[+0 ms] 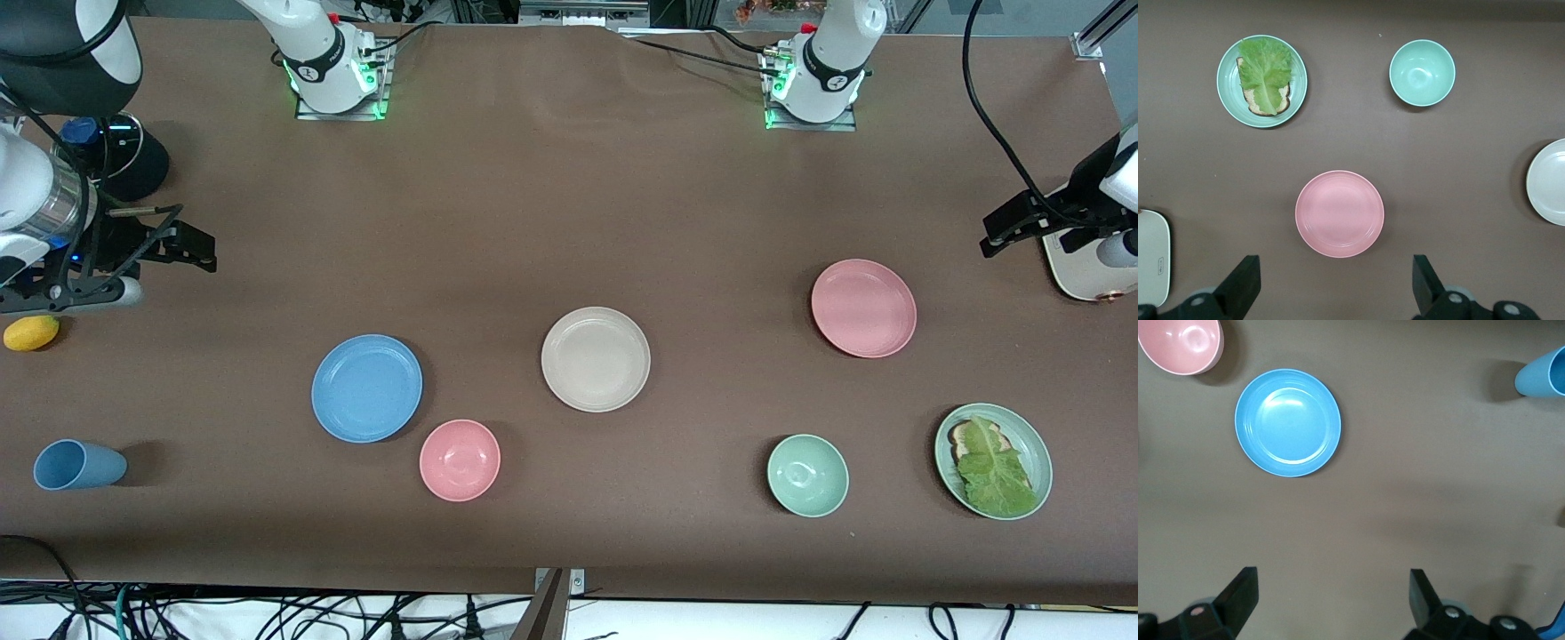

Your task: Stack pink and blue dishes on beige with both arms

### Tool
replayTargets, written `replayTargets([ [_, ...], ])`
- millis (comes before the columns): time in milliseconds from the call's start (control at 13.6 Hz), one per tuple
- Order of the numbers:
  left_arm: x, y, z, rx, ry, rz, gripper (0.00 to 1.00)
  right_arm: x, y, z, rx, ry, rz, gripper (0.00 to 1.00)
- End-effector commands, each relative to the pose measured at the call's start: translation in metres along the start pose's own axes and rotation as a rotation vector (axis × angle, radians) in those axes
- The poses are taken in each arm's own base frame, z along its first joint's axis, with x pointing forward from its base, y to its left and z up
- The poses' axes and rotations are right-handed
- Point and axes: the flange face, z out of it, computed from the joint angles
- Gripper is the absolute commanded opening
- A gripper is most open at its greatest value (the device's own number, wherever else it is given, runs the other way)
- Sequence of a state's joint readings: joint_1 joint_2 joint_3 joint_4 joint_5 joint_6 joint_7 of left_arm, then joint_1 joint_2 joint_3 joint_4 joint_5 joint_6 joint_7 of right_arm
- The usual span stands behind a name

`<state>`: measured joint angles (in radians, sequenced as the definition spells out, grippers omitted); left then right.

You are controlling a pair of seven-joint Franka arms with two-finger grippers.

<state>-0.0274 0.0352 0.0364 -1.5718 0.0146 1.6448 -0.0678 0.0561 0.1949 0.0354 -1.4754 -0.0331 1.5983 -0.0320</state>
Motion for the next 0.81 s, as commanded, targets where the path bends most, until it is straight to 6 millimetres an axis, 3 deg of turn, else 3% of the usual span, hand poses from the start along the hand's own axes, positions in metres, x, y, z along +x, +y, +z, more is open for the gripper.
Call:
replayTargets([
  [0, -0.0056, -0.0001, -0.0038, -0.024, -0.003, 0.006, 1.00, 0.0014, -0.0011, -0.0078, 0.010, 0.031, 0.006, 1.00],
  [737, -0.0054, -0.0055, -0.0029, -0.022, -0.004, -0.002, 1.00, 0.0004, -0.0032, -0.0088, 0.013, 0.031, 0.008, 1.00],
])
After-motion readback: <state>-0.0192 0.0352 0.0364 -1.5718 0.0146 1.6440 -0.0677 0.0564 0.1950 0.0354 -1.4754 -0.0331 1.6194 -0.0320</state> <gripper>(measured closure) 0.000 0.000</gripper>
